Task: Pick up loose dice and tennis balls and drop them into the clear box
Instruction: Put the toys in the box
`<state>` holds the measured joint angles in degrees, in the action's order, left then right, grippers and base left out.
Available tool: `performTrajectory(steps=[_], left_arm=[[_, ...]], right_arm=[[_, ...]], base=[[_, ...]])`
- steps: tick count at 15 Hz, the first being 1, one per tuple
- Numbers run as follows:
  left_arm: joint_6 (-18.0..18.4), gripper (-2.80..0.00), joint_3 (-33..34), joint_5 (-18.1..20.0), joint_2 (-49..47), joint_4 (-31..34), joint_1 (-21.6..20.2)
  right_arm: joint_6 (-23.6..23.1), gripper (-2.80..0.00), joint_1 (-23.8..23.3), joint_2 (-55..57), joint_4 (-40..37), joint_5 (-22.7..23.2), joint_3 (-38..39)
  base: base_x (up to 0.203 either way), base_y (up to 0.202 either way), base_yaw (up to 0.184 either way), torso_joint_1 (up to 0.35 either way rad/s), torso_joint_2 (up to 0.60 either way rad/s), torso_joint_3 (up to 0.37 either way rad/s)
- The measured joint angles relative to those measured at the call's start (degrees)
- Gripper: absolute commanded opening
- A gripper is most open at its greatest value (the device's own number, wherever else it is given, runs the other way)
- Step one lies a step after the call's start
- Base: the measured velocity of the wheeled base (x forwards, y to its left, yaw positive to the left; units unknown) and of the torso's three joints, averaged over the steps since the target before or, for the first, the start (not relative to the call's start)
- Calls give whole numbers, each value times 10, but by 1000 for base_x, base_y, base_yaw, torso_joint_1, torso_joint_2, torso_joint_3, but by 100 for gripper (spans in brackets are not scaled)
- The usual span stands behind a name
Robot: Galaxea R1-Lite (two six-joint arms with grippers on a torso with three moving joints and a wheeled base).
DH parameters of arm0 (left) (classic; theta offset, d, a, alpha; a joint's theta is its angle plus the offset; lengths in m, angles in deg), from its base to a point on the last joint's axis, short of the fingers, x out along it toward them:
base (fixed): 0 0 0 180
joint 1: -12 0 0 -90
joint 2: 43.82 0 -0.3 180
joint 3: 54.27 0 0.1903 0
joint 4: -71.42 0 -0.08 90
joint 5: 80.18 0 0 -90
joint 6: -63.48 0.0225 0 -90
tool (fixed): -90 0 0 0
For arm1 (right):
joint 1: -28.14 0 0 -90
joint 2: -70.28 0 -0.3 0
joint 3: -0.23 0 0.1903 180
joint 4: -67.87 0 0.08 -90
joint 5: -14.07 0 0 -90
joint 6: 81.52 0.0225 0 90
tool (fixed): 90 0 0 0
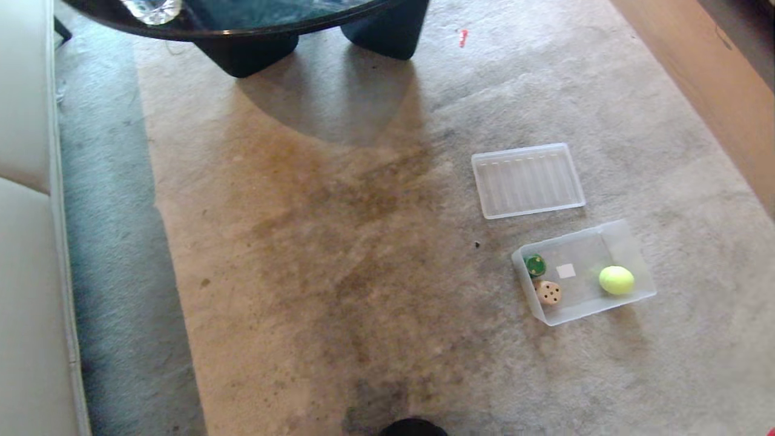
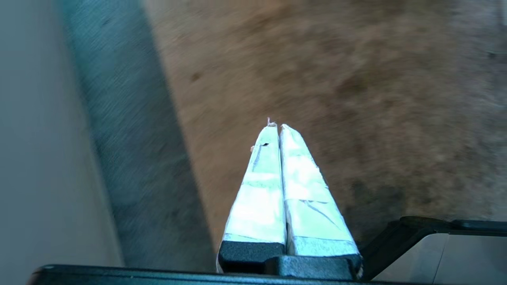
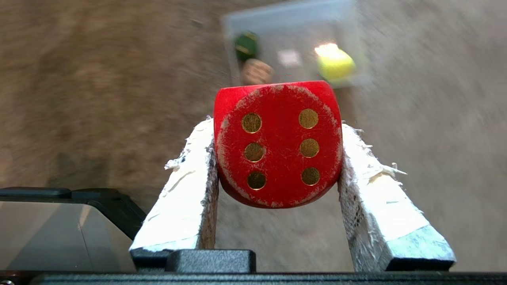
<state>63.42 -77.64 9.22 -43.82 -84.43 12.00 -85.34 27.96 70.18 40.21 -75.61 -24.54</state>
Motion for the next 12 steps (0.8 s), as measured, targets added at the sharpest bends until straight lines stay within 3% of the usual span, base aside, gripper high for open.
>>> performTrajectory(steps=[5, 12], left_arm=[[0, -280, 0, 0, 0, 0, 0], [-2, -280, 0, 0, 0, -2, 0]], right_arm=[[0, -280, 0, 0, 0, 0, 0], [0, -280, -1, 0, 0, 0, 1]], base=[[0, 10, -152, 3, 1, 3], [0, 1, -9, 0, 0, 0]])
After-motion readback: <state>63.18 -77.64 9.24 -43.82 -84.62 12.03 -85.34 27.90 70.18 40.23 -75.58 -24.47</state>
